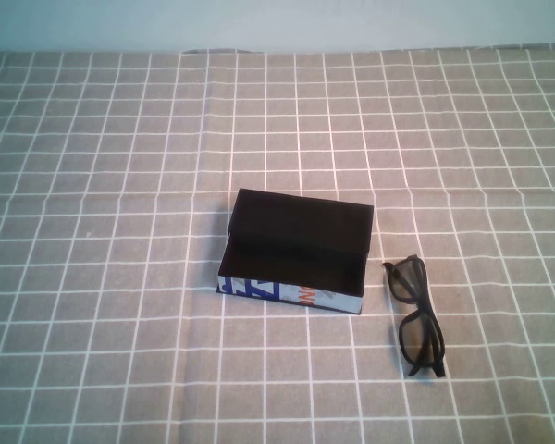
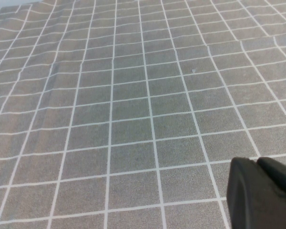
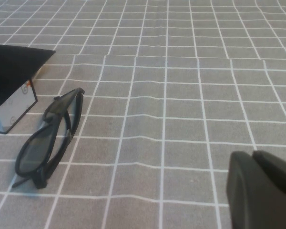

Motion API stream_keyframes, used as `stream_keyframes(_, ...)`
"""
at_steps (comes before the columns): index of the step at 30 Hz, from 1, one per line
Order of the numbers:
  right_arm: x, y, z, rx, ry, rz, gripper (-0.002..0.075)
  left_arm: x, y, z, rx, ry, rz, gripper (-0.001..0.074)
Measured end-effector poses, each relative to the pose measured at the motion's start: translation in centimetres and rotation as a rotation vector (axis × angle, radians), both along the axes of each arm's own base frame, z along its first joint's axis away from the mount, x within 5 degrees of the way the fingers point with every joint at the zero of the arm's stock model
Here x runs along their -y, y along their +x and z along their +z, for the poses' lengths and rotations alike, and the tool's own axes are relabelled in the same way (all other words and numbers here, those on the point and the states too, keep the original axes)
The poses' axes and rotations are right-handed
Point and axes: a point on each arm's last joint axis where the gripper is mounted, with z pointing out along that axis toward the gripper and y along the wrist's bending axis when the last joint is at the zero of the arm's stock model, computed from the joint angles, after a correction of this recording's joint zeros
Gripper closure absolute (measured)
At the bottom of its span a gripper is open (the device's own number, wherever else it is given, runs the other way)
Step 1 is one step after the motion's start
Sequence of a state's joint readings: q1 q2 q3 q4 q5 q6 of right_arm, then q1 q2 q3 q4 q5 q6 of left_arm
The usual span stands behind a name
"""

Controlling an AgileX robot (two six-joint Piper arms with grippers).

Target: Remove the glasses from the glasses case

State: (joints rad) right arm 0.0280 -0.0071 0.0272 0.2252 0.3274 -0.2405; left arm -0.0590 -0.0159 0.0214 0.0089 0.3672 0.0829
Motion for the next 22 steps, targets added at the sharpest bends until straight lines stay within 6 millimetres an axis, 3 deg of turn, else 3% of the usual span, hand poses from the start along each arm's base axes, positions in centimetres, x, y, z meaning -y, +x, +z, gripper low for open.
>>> stream_keyframes(22,-0.03,0.00,0.01,0.000,0.009,0.001,0.0743,0.00,0.00,0.00,0.000,0.000,0.000,0.0739)
